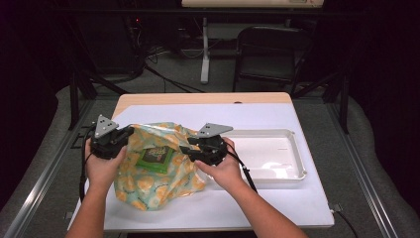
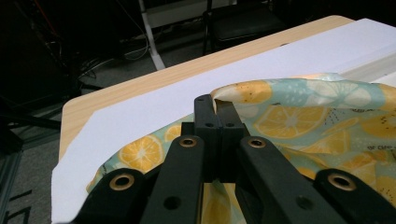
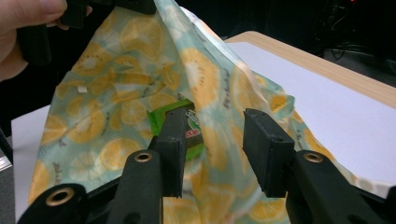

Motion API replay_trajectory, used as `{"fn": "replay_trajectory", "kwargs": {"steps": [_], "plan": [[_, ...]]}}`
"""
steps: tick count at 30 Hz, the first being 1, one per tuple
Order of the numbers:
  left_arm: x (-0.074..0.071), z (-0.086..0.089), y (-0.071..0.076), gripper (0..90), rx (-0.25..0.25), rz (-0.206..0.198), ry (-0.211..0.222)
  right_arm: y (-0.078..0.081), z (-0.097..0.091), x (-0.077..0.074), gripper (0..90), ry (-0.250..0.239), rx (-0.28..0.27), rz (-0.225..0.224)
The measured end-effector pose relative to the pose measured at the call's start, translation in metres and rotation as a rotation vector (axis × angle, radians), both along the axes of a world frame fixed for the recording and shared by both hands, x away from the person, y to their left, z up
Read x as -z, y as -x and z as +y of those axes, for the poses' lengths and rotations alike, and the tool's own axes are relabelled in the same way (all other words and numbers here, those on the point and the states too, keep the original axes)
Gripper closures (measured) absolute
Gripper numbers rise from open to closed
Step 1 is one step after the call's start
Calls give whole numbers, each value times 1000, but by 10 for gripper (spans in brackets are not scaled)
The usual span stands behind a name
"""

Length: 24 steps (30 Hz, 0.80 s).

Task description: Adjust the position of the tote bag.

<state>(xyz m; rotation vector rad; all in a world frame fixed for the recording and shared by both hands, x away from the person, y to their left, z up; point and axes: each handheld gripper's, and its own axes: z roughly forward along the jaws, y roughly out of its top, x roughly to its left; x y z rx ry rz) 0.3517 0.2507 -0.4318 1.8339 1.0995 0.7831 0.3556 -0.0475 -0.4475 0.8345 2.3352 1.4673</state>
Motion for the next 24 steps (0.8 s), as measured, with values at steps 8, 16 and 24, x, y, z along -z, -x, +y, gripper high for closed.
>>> {"fn": "replay_trajectory", "kwargs": {"steps": [8, 16, 24], "plan": [[-1, 2, 1, 900, 3, -14, 12, -9, 23, 6, 514, 84, -1, -9], [-3, 3, 3, 900, 4, -30, 23, -21, 38, 18, 509, 181, -3, 14], [-6, 3, 7, 900, 15, -64, 48, -30, 44, 23, 611, 197, 9, 49]]}}
